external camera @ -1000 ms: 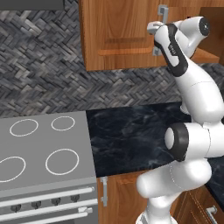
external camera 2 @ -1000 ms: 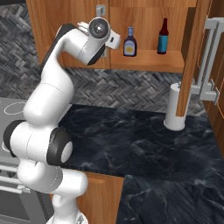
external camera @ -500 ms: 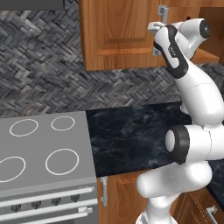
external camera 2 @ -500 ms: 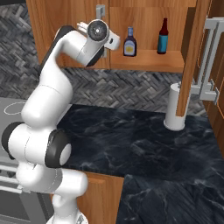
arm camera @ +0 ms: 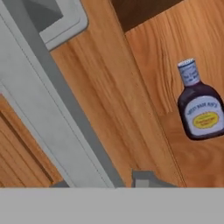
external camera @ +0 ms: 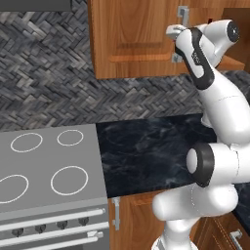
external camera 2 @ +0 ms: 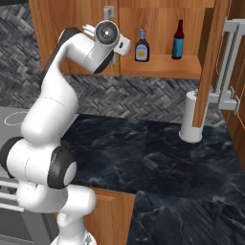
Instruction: The dining table condiment station is running low on condiment bottle. Refill the condiment station by opening the cabinet and taking the condiment bottle from the cabinet and placing it on the dining table.
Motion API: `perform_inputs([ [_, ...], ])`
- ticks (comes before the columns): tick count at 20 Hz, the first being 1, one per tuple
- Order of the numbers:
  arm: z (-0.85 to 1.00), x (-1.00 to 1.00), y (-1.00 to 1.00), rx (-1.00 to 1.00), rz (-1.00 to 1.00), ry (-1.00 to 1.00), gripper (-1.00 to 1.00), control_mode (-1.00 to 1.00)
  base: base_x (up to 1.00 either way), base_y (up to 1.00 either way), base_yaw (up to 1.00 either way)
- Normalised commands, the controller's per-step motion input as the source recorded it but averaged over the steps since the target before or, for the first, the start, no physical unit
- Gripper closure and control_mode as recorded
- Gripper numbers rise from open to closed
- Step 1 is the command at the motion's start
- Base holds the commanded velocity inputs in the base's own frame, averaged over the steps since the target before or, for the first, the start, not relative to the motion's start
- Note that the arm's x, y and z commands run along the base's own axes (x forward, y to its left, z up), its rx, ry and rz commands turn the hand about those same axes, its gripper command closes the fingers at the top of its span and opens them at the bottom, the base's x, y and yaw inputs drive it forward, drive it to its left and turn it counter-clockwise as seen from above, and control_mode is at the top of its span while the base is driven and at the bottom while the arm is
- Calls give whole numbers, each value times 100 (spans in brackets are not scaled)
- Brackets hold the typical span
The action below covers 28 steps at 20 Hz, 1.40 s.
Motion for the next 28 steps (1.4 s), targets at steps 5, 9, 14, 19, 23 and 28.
perform_inputs([
  [5, 21, -100, 0, -2, 13, 11, 100, -100, 0, 0, 0],
  [9, 13, -100, 2, -3, 17, 5, 100, -100, 0, 0, 0],
  [14, 0, -100, 21, -6, 19, 0, 100, -100, 0, 0, 0],
  [19, 15, -100, 30, -7, 22, 0, 100, -100, 0, 0, 0],
  [23, 39, -95, 23, -8, 17, 7, 100, -100, 0, 0, 0],
  [28, 47, -75, 1, -6, 4, 7, -100, -100, 0, 0, 0],
])
